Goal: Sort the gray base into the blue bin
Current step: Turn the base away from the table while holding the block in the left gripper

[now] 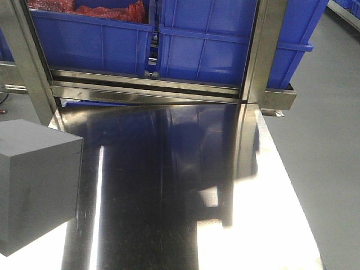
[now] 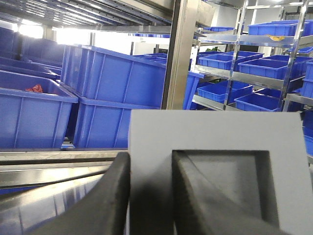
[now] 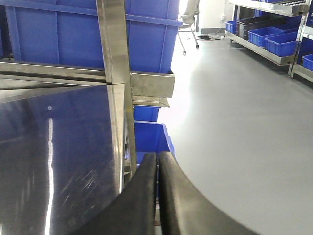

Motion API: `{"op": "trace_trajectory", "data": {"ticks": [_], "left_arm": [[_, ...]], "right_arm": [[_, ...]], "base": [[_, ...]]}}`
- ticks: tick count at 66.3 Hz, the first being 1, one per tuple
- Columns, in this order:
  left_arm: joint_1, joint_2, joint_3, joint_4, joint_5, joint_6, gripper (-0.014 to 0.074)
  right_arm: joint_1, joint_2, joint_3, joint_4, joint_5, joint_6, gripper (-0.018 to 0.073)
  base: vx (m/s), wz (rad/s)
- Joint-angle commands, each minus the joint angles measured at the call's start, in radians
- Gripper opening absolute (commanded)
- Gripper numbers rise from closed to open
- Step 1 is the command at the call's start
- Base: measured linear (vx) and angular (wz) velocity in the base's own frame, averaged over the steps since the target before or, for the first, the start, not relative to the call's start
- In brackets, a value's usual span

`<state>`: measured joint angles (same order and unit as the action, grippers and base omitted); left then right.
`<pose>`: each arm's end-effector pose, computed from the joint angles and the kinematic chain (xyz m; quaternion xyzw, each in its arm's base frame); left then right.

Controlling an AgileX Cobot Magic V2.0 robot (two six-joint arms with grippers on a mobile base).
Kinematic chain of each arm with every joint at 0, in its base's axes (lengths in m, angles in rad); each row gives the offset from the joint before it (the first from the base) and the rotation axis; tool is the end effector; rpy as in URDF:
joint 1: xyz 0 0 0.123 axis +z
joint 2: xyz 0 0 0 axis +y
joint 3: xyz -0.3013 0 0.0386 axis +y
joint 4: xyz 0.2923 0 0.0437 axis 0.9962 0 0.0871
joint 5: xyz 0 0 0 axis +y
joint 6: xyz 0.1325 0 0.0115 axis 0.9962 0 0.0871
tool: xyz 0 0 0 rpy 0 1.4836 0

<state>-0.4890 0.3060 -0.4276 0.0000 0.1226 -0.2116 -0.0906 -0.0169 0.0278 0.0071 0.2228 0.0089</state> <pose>0.1251 -0.0666 0.3408 0.0935 0.6695 -0.2529 0.6922 0.1219 -0.0109 0.1775 0.0397 0.7559 -0.0238 0.6530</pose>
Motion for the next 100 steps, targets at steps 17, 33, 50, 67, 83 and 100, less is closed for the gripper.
{"op": "trace_trajectory", "data": {"ticks": [17,33,50,67,83,100], "left_arm": [[-0.004,0.007,-0.029,0.000,-0.107,-0.006,-0.0006],[-0.004,0.007,-0.029,0.000,-0.107,-0.006,-0.0006],[-0.004,0.007,-0.029,0.000,-0.107,-0.006,-0.0006],[-0.004,0.007,-0.029,0.000,-0.107,-0.006,-0.0006],[-0.004,0.007,-0.029,0.000,-0.107,-0.006,-0.0006],[-0.004,0.007,-0.029,0.000,-0.107,-0.006,-0.0006]], "right_arm": [[0.000,0.015,0.002,-0.007,-0.073,-0.009,-0.0005],[0.000,0.015,0.002,-0.007,-0.073,-0.009,-0.0005],[0.000,0.015,0.002,-0.007,-0.073,-0.009,-0.0005],[0.000,0.015,0.002,-0.007,-0.073,-0.009,-0.0005],[0.000,0.015,0.002,-0.007,-0.073,-0.009,-0.0005],[0.000,0.015,0.002,-0.007,-0.073,-0.009,-0.0005]], "base": [[-0.01,-0.05],[-0.07,-0.27],[-0.09,-0.60],[-0.07,-0.84],[-0.02,-0.91],[0.03,-0.85]]}}
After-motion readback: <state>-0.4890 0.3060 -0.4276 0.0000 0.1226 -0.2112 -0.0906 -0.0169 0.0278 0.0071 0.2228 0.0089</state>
